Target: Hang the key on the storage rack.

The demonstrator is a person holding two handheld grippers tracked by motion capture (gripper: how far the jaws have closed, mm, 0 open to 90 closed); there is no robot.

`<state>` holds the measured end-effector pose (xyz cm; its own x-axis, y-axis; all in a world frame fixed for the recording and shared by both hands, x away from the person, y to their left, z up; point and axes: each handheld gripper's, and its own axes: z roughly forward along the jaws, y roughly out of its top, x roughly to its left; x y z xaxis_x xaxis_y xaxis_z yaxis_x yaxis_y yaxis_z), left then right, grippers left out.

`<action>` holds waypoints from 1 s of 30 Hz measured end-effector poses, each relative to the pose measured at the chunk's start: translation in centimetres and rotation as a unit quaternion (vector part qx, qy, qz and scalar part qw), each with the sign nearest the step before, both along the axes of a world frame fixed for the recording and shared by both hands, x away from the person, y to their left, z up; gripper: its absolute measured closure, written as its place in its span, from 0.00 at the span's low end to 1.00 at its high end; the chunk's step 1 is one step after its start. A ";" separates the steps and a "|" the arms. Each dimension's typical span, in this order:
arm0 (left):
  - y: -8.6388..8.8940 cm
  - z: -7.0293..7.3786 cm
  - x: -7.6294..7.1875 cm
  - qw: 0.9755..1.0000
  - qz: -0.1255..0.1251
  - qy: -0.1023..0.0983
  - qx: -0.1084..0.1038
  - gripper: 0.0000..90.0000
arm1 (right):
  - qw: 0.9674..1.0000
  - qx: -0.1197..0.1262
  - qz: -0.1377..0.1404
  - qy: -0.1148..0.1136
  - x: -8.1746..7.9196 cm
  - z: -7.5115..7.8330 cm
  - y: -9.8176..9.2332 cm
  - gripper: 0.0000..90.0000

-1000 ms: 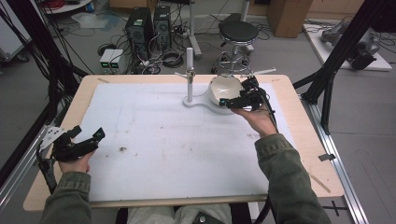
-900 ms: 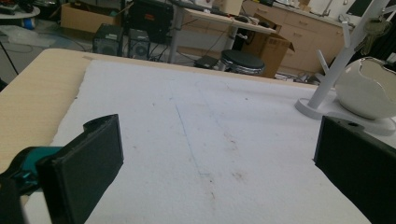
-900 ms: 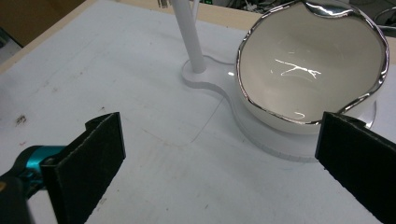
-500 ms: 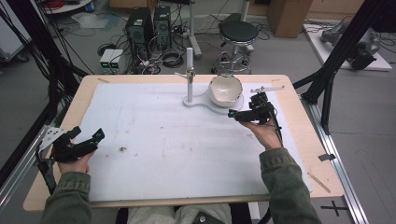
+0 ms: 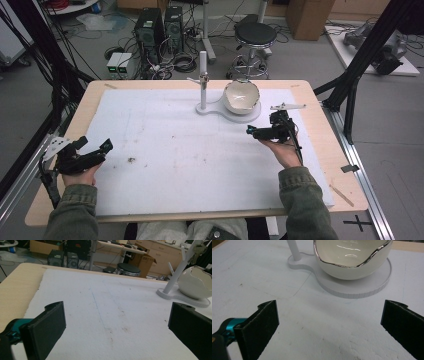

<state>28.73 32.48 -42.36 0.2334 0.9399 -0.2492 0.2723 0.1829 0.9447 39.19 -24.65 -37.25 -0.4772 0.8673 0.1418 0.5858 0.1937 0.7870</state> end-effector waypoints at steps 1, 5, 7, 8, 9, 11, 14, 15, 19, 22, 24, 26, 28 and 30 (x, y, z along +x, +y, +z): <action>0.0 0.0 0.0 1.000 0.000 0.000 0.000 0.02 | 1.000 0.002 -0.001 -0.005 -0.1 -0.2 -0.1 0.01; 0.0 0.0 -0.1 1.000 0.003 0.003 -0.002 0.02 | 1.000 0.004 -0.009 -0.010 -0.7 -0.9 -0.5 0.01; 0.1 0.0 -0.1 1.000 0.006 0.005 -0.003 0.02 | 1.000 -0.010 -0.017 -0.023 -1.1 -1.3 -0.6 0.01; 0.2 0.0 -0.1 1.000 0.006 0.005 -0.004 0.02 | 0.999 -0.017 -0.018 -0.031 -1.3 -1.6 -0.6 0.01; 0.2 0.0 -0.2 1.000 0.008 0.004 -0.003 0.02 | 0.999 -0.018 -0.020 -0.035 -1.5 -1.7 -0.6 0.01; 0.2 0.0 -0.2 1.000 0.007 0.005 -0.004 0.02 | 0.998 -0.010 -0.024 -0.050 -1.9 -2.0 -0.7 0.01; 0.1 0.0 -0.2 1.000 0.004 0.007 -0.001 0.02 | 0.996 0.007 -0.041 -0.075 -2.3 -2.2 -1.0 0.01; 0.1 0.0 -0.2 1.000 0.003 0.007 -0.001 0.02 | 0.995 0.014 -0.050 -0.081 -2.4 -2.2 -1.0 0.01; 0.1 0.0 -0.2 1.000 0.004 0.008 -0.001 0.02 | 0.990 0.038 -0.078 -0.114 -2.9 -2.7 -1.4 0.01; 0.0 0.0 -0.3 1.000 0.005 0.007 0.001 0.02 | 0.989 0.032 -0.086 -0.119 -3.1 -3.2 -1.2 0.01; 0.0 0.0 -0.3 1.000 0.004 0.008 0.004 0.02 | 0.988 0.023 -0.090 -0.123 -3.4 -3.4 -0.9 0.01; 0.0 0.0 -0.2 1.000 0.006 0.011 0.003 0.02 | 0.985 0.005 -0.095 -0.142 -3.7 -3.3 -0.5 0.01; 0.2 0.0 -0.2 1.000 0.008 0.012 0.003 0.02 | 0.982 -0.014 -0.100 -0.159 -3.8 -3.3 -0.3 0.01; 0.2 0.0 -0.2 1.000 0.009 0.010 0.001 0.02 | 0.980 -0.010 -0.109 -0.167 -3.9 -3.2 -0.2 0.01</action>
